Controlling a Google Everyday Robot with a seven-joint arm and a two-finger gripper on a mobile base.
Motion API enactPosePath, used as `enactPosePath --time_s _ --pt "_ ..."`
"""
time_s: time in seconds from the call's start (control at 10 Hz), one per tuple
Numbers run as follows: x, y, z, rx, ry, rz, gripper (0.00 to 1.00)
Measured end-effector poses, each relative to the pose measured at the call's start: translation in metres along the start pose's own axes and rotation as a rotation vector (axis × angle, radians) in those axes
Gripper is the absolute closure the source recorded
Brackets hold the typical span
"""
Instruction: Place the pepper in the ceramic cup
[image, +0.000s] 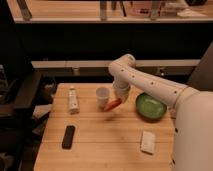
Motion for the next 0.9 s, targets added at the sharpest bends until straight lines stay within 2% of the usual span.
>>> enactPosePath --time_s 0.9 --pt "0.021 -0.026 -0.012 0.007 0.039 -0.043 0.99"
